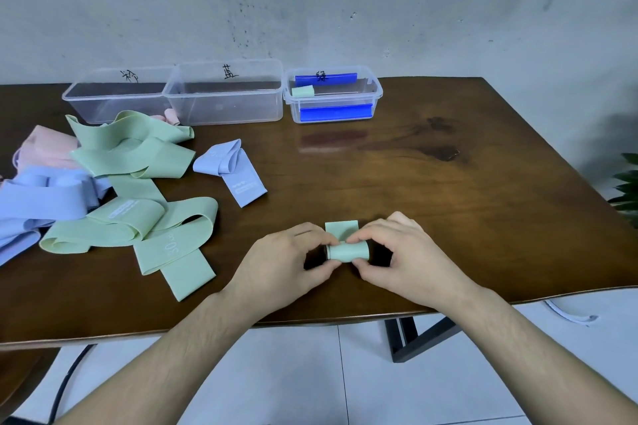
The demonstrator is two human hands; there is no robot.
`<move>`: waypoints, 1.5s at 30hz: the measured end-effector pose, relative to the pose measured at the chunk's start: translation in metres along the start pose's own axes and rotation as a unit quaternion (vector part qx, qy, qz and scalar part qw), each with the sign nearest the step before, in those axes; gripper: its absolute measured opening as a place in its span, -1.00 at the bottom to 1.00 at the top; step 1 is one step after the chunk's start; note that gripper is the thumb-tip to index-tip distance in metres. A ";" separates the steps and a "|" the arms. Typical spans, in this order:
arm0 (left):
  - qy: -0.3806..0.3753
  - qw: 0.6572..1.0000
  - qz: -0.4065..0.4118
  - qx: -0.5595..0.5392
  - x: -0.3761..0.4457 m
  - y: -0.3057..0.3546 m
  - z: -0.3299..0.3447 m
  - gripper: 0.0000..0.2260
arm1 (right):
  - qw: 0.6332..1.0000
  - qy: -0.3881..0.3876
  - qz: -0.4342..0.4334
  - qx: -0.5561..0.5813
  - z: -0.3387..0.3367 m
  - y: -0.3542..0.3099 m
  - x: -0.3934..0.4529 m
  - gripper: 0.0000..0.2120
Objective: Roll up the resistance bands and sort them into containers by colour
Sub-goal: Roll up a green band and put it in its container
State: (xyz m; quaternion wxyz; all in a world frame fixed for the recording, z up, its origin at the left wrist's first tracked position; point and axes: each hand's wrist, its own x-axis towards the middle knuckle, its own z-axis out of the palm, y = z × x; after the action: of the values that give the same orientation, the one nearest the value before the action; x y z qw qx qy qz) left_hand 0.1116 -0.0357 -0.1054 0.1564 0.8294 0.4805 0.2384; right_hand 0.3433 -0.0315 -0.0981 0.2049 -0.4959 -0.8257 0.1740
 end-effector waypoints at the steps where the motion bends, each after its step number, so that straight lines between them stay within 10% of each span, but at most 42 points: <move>1: -0.002 1.000 -0.004 -0.002 0.000 -0.001 0.001 -0.73 | 1.000 0.000 0.000 -0.006 0.000 0.000 0.001 -0.69; 45: 0.020 0.994 0.000 0.105 0.019 -0.005 0.006 -0.69 | 0.998 0.030 -0.006 -0.062 0.003 0.008 0.026 -0.63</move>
State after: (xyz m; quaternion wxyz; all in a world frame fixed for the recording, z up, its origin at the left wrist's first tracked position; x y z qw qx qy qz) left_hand 0.1195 -0.0164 -0.1085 0.0592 0.8363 0.5057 0.2034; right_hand 0.3370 -0.0051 -0.1000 0.1994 -0.5076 -0.8315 0.1058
